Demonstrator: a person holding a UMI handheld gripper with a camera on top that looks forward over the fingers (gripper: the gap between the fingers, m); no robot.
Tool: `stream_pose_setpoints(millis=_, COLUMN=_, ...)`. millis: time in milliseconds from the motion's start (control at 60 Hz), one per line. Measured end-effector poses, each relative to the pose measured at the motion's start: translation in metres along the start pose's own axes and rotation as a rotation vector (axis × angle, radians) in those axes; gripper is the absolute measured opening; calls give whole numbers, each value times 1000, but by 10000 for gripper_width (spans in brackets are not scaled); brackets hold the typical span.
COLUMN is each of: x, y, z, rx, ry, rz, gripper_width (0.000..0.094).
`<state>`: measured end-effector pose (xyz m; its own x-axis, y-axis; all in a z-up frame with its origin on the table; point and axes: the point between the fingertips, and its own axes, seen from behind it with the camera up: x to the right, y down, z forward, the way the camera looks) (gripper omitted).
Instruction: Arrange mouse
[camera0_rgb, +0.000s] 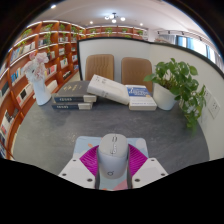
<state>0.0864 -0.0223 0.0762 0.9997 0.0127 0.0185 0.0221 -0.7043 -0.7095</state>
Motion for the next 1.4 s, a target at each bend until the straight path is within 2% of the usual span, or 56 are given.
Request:
stream_pose_setpoints(millis=233, x=-3, y=76, z=44, rx=-134, ry=-25, rz=21, gripper_width=376)
stream_pose_setpoints(millis=283, x=-3, y=73, z=46, rx=-99, ry=-23, rz=24, gripper_width=378)
stream_pose_setpoints(millis=533, x=-7, y=74, z=47, rx=-96, ry=-66, rz=55, gripper_width=510)
stream_pose_setpoints(millis=600, x=-9, y=77, z=48, rx=-123, ry=-77, rz=35, gripper_width=565)
stream_pose_setpoints(millis=717, x=-3, y=81, z=37, rx=-195, ry=-43, rz=-47, gripper_width=825)
stream_pose_setpoints(millis=750, x=-2, y=76, z=33, rx=-188, ry=-40, rz=-56, gripper_width=852)
stream_pose_setpoints(millis=900, x=-9, y=33, z=-7, rx=-123, ry=-48, rz=-39, gripper_width=854)
stream_pose_setpoints(millis=1217, x=-11, y=-75, z=-130, rx=138, ry=-39, rz=44, gripper_width=847)
stream_pose_setpoints(millis=1400, x=-17, y=-83, z=-163, rx=186, ry=-40, rz=54, gripper_width=835)
